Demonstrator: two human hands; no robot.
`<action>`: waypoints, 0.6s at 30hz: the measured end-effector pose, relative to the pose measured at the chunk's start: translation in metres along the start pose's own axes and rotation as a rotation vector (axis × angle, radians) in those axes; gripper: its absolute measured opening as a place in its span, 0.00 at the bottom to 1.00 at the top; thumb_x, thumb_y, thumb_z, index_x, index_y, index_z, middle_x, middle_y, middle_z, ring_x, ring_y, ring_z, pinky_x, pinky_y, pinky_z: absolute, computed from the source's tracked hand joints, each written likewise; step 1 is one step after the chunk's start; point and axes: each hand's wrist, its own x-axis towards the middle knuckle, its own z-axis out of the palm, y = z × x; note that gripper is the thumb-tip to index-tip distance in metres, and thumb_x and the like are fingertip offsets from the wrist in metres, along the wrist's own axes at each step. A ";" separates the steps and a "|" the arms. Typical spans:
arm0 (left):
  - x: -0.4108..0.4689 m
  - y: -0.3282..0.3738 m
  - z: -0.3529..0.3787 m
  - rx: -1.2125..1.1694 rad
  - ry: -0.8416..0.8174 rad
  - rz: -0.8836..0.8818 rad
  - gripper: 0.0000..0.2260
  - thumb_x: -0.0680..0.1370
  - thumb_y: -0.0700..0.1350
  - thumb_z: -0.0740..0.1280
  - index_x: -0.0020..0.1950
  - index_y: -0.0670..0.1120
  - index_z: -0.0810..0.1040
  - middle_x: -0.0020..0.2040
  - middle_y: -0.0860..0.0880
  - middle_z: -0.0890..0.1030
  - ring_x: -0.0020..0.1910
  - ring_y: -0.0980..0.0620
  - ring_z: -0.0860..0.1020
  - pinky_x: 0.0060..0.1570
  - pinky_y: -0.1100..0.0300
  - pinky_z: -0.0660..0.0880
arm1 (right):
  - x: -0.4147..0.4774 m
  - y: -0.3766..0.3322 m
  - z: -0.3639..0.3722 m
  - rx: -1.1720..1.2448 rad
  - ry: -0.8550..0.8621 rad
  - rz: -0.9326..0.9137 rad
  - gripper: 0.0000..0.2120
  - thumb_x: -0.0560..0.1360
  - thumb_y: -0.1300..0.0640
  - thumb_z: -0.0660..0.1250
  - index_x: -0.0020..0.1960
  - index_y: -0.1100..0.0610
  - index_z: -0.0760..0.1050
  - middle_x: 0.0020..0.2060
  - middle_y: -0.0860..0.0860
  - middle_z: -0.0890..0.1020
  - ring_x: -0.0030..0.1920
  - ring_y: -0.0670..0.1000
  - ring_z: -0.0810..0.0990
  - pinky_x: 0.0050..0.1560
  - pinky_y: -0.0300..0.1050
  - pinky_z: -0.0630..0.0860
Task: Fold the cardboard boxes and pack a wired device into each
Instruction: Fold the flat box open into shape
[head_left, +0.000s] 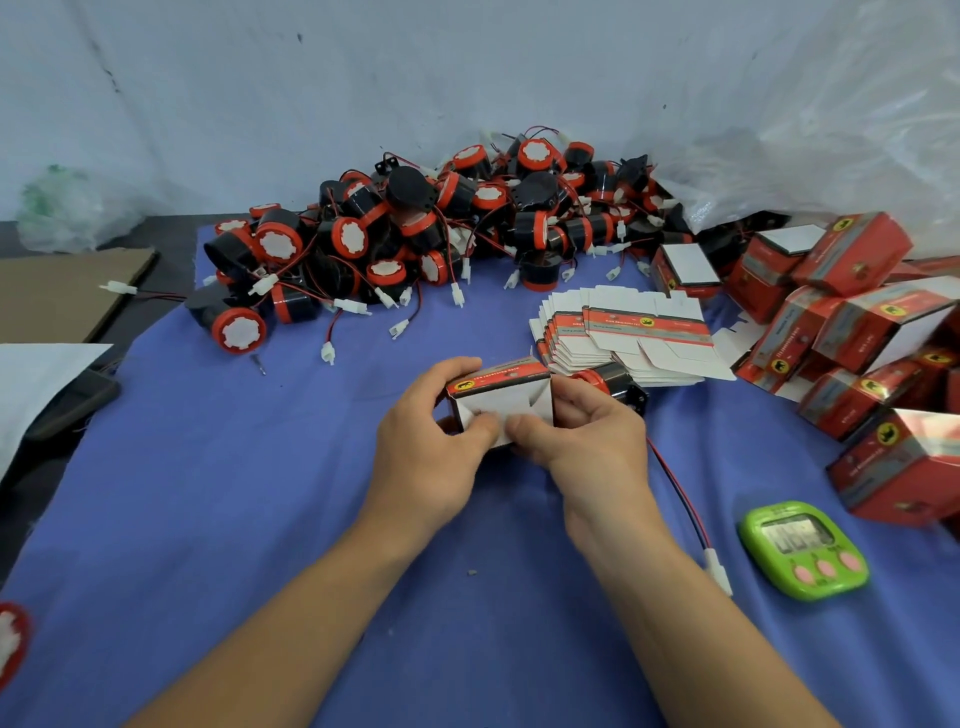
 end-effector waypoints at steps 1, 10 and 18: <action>0.000 0.000 0.000 0.007 0.004 -0.001 0.21 0.75 0.36 0.73 0.63 0.56 0.80 0.56 0.59 0.83 0.55 0.63 0.81 0.50 0.68 0.79 | -0.001 0.002 0.001 -0.042 0.010 -0.008 0.23 0.67 0.74 0.76 0.59 0.58 0.82 0.47 0.50 0.89 0.48 0.52 0.89 0.51 0.51 0.85; -0.001 0.001 0.002 0.015 0.076 -0.040 0.25 0.69 0.30 0.70 0.57 0.57 0.81 0.51 0.59 0.85 0.49 0.62 0.83 0.45 0.67 0.80 | -0.005 0.011 0.011 -0.226 0.046 -0.059 0.20 0.66 0.69 0.76 0.51 0.49 0.84 0.43 0.43 0.89 0.46 0.45 0.88 0.54 0.52 0.85; -0.001 -0.002 0.001 0.018 0.088 -0.055 0.25 0.68 0.30 0.69 0.54 0.58 0.81 0.49 0.60 0.84 0.49 0.61 0.82 0.44 0.66 0.80 | -0.004 0.010 0.015 -0.214 0.029 -0.025 0.12 0.73 0.63 0.72 0.50 0.47 0.86 0.44 0.44 0.89 0.49 0.48 0.88 0.55 0.56 0.84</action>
